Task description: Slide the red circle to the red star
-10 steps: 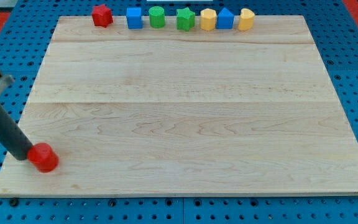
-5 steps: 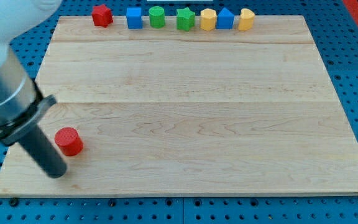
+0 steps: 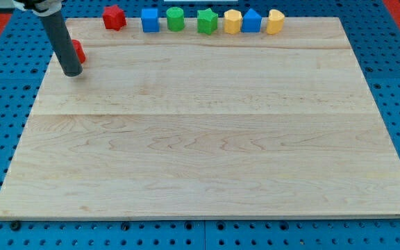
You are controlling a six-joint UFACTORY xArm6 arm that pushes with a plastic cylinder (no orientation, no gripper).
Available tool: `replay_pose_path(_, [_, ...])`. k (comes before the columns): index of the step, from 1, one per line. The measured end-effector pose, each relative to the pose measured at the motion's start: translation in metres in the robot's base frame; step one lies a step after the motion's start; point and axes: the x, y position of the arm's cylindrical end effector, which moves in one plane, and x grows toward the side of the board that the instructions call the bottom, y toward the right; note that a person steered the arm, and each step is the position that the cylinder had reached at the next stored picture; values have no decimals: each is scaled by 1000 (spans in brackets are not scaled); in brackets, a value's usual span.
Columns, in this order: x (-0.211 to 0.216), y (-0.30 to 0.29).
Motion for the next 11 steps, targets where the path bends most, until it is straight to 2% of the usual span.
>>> replay_pose_path(1, [-45, -4])
replay_pose_path(3, [-49, -47])
replay_pose_path(4, [-59, -9])
replay_pose_path(6, [-100, -16])
replay_pose_path(9, [-111, -15])
replay_pose_path(11, [-99, 1])
